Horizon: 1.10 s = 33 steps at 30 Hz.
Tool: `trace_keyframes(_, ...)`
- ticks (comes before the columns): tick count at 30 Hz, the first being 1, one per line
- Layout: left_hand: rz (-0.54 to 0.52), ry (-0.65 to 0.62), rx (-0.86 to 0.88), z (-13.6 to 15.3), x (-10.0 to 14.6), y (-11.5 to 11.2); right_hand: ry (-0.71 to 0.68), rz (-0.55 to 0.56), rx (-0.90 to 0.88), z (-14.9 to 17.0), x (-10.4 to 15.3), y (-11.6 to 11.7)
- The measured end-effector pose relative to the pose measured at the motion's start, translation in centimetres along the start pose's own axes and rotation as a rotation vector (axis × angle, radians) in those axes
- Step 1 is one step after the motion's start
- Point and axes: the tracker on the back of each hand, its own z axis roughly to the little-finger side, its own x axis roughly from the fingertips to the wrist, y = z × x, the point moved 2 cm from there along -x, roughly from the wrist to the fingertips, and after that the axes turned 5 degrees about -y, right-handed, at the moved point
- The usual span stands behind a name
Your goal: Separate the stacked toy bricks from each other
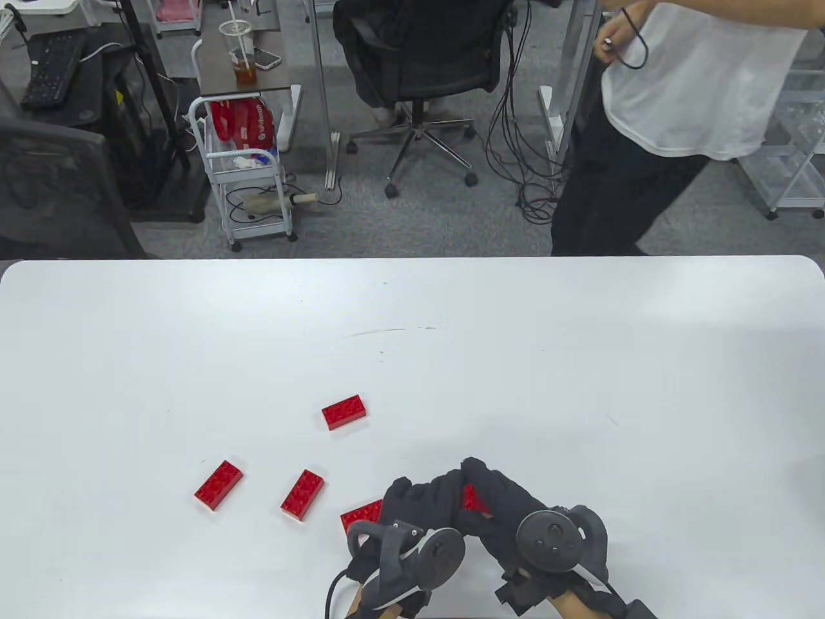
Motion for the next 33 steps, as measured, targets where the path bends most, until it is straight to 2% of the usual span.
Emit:
trace_keyframes(8,-0.001,-0.006,0.002,0.0,0.1,0.1,0.004,0.016,-0.001,0.0,0.0,-0.1)
trace_keyframes(10,-0.077,0.014,-0.052,-0.1,0.2,0.6,0.049,0.072,0.036,0.5,0.1,-0.2)
trace_keyframes(12,0.017,0.011,-0.05,0.1,-0.1,0.4,0.045,-0.011,-0.022,0.4,-0.2,0.0)
trace_keyframes(16,0.024,0.026,0.051,1.1,-0.3,0.4,0.04,0.027,0.007,0.6,-0.2,-0.3)
trace_keyframes(23,0.109,0.078,-0.076,2.8,-1.0,0.3,0.044,0.026,0.001,0.9,-0.2,-0.5)
trace_keyframes(33,0.231,0.297,-0.222,9.1,-4.8,1.9,0.026,0.025,0.002,0.7,-0.2,-0.8)
